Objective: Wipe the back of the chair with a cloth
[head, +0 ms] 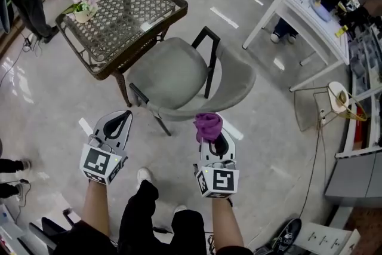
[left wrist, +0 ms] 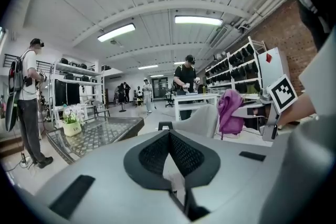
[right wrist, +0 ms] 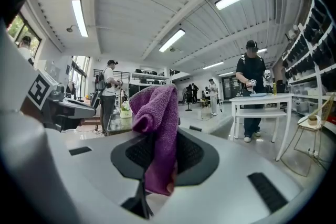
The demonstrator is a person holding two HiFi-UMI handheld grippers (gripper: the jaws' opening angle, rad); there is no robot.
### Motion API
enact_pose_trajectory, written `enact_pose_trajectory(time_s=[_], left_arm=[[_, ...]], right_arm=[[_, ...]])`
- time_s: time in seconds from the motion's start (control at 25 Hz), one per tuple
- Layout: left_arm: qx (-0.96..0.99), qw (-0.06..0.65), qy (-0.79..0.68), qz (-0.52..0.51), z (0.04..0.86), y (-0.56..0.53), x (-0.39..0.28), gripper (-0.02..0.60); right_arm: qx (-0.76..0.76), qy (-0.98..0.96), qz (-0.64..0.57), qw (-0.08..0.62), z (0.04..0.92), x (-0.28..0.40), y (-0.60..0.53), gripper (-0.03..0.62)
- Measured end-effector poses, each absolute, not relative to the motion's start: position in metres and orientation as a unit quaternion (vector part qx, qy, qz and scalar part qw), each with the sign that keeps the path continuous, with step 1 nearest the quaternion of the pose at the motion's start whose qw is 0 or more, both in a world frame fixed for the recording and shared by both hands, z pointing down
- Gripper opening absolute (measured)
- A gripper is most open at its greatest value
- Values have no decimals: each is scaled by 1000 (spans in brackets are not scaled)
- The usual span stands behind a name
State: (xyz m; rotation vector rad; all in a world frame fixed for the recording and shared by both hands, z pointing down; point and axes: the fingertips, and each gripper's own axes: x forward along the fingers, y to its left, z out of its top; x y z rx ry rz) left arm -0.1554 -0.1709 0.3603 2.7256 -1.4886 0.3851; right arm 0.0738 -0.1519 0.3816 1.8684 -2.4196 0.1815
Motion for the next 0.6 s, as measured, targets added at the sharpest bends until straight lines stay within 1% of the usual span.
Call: enact_pose_trajectory(time_s=[0.4,0.6], left_arm=[[857,21,-508,88,245,-170,-160,9],[851,10,-519,82,198,-166,-158,9]], right_arm=[[610,-790,51,32,263,81,-152,94],[615,-787,46,26,213,94,-148,94]])
